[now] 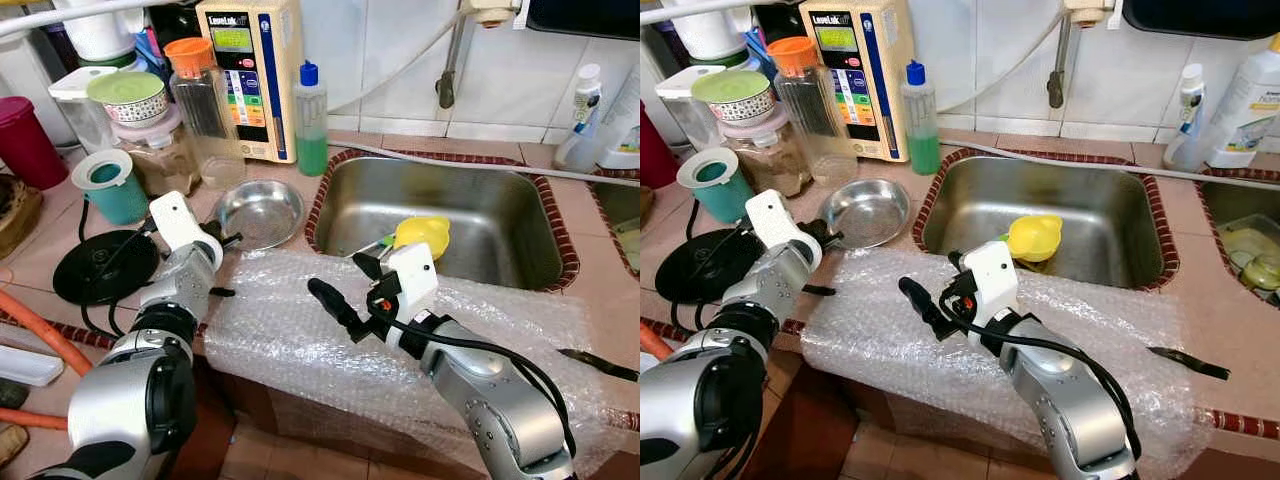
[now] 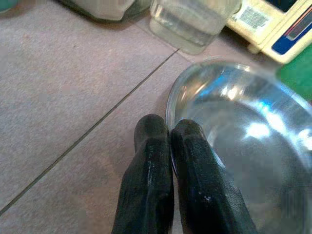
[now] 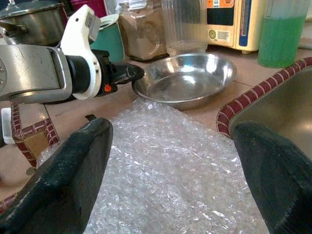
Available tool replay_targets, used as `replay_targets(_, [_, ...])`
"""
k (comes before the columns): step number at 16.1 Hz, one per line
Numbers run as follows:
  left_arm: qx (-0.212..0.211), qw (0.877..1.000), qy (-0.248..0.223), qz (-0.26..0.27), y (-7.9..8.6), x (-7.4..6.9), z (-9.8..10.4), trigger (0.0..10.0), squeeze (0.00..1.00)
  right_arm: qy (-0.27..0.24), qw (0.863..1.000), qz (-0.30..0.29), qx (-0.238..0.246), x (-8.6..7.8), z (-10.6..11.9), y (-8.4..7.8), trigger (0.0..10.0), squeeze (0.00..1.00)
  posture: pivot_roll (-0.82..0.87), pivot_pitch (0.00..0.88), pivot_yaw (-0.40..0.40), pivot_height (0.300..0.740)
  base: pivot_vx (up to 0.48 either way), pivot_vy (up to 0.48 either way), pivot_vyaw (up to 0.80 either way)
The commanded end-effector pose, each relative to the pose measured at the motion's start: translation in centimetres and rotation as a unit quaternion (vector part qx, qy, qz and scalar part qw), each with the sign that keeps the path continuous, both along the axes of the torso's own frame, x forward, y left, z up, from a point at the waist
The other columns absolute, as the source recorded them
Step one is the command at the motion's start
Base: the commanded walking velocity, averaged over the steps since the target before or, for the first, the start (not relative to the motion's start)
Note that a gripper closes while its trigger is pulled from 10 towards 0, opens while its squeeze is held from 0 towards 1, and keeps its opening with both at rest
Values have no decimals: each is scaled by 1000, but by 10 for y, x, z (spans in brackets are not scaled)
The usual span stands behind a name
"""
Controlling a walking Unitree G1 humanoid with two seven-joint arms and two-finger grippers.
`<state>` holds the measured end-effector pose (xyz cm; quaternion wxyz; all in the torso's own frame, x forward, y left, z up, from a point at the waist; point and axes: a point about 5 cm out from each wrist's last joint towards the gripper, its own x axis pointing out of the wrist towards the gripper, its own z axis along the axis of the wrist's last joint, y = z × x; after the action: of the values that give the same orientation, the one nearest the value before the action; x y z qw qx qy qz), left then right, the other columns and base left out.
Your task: Kitchen organization
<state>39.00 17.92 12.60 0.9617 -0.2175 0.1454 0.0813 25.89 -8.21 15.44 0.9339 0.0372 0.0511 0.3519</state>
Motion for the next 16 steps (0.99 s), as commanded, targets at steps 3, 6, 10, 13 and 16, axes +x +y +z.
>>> replay_targets(3, [-4, 1000, -22, 8, 2, 0, 2, 0, 0, 2, 1000, -6, -2, 5, 1, -2, 10000, 0, 1, 0, 79, 740, 0, 0, 0])
replay_targets(6, [16, 998, -68, -7, 0, 2, 12, 0, 0, 1, 1000, -18, 0, 9, 1, -4, 10000, 0, 4, 0, 79, 740, 0, 0, 0])
replay_targets(10, [-17, 985, -160, -53, -20, 1, 27, 0, 0, 16, 997, -68, 32, 22, 2, -11, 10000, 0, 18, 0, 62, 740, 0, 0, 0])
replay_targets(13, [-22, 974, -207, -86, -29, -1, 34, 0, 0, 39, 989, -118, 75, 35, 4, -21, 10000, 0, 24, 0, 59, 740, 0, 0, 0])
replay_targets(16, [-12, 973, -212, -89, -30, -2, 35, 0, 0, 59, 980, -161, 103, 42, 1, -33, 10000, 0, 26, 0, 59, 740, 0, 0, 0])
